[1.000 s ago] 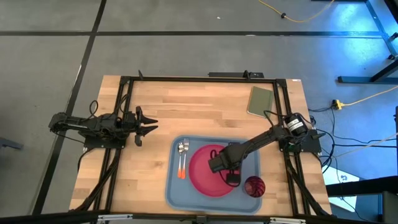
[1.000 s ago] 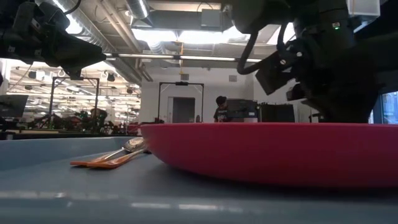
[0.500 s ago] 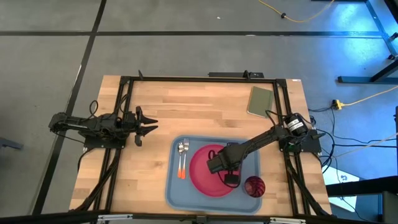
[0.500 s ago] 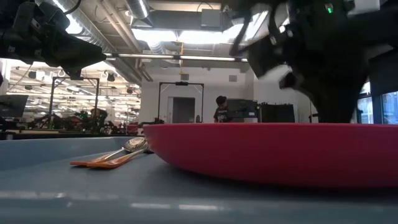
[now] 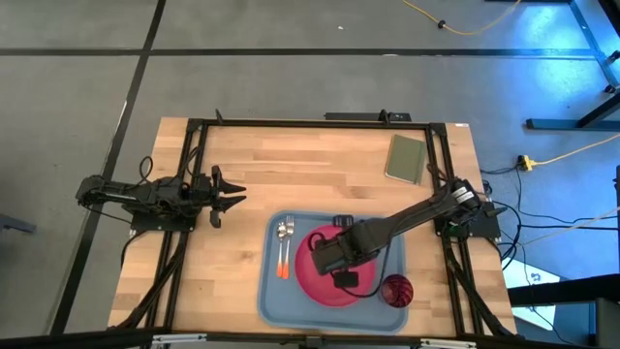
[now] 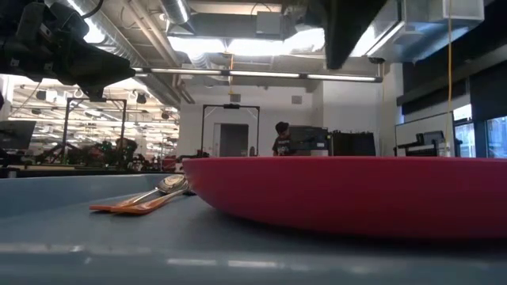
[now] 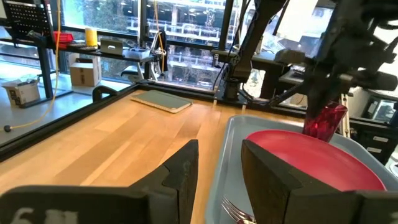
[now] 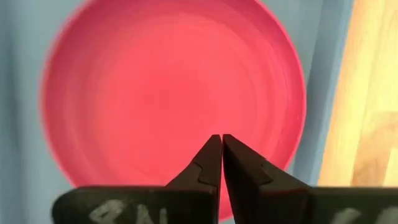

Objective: Pick and place plate/cup/fork/spoon on tray
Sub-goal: Return to Home Position

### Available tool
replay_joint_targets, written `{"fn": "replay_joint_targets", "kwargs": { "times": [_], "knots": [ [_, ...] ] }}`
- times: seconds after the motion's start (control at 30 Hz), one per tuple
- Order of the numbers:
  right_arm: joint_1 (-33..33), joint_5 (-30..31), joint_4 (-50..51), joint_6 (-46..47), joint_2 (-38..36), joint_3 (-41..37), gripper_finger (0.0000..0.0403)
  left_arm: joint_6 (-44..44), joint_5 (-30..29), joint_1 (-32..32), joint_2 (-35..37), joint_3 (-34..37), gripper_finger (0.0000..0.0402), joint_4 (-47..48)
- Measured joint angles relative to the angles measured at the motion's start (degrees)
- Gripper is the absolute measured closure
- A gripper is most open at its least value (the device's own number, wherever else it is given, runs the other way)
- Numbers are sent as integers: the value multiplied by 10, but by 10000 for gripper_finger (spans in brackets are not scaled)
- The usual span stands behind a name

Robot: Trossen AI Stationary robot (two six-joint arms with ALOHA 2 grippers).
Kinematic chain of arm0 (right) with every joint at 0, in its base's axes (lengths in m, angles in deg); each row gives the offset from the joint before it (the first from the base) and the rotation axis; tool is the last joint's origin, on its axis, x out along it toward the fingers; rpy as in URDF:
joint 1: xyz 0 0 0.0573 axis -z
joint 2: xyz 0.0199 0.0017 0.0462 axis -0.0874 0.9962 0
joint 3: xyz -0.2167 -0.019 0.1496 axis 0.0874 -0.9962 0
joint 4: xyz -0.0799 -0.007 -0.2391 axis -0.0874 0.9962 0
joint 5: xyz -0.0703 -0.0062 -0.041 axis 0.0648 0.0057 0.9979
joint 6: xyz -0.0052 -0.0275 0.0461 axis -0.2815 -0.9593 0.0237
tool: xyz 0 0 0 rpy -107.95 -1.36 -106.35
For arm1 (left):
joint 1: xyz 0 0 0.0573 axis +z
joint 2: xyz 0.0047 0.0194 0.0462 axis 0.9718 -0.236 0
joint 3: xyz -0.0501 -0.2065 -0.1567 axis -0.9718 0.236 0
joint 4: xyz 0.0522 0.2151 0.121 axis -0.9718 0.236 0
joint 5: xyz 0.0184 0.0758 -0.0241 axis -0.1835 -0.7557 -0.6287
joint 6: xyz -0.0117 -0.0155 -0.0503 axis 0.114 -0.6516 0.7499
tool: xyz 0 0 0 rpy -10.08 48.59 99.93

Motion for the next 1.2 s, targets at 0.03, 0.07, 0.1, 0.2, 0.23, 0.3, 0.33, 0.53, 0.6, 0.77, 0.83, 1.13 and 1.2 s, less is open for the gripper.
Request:
{"fn": "replay_joint_targets", "kwargs": {
  "times": [0.03, 0.07, 0.1, 0.2, 0.23, 0.3, 0.33, 0.53, 0.6, 0.77, 0.83, 1.13, 1.2],
  "knots": [
    [-2, -1, -1, -1, -6, 3, 382, 0, 0, 0, 0, 0, 287, 0],
    [-4, -1, 0, -2, -16, 2, 382, 0, 0, 0, 0, 0, 287, 0],
    [-6, 0, -4, -8, -31, -2, 382, 0, 0, 0, 0, 0, 287, 0],
    [-8, 7, -16, -17, -107, -51, 382, 0, 0, 0, 0, 0, 287, 0],
    [-8, 14, -34, -16, -137, -84, 382, 0, 0, 0, 0, 0, 287, 0],
    [-1, 17, -90, -13, -205, -171, 382, 0, 0, 0, 0, 0, 287, 0],
    [2, 15, -129, -12, -243, -223, 382, 0, 0, 0, 0, 0, 287, 0],
    [11, -49, -429, -5, -497, -560, 382, 0, 0, 0, 0, 0, 287, 0],
    [12, -58, -515, 3, -576, -656, 382, 0, 0, 0, 0, 0, 287, 0],
    [12, -68, -694, -14, -729, -836, 382, 0, 0, 0, 0, 0, 287, 0],
    [12, -68, -753, -40, -771, -885, 383, 0, 0, 0, 0, 0, 287, 0],
    [12, -159, -905, -193, -890, -1013, 383, 0, 0, 0, 0, 0, 287, 0],
    [12, -169, -908, -203, -911, -1020, 383, 0, 0, 0, 0, 0, 287, 0]
  ]
}}
